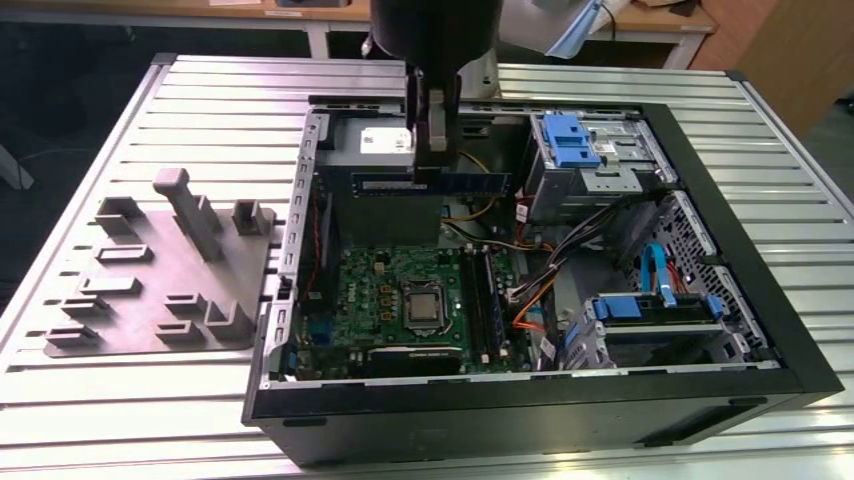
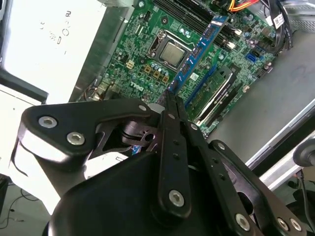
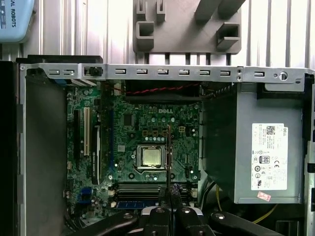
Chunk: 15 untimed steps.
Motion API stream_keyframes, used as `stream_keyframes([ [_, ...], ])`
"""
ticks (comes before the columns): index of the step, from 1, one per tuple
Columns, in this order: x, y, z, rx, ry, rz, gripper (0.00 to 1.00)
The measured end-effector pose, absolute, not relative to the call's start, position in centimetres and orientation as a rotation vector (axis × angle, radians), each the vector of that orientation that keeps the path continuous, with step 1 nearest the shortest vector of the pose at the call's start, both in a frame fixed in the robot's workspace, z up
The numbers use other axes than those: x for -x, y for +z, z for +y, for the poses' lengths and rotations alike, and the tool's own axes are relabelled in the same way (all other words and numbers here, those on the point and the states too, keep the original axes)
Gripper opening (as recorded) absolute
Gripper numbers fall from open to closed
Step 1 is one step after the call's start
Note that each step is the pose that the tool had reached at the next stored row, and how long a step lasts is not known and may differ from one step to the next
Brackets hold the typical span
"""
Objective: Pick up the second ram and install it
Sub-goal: 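Pick up the second ram and move it above second insertion slot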
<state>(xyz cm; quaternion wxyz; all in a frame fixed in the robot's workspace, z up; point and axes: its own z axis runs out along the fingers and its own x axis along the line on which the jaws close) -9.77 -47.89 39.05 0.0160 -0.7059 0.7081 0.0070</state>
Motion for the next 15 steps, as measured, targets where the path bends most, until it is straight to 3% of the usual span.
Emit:
stream_keyframes([
  [15, 9.5, 37.0, -47.9, 2.195, 0.022, 2.202, 0.11],
])
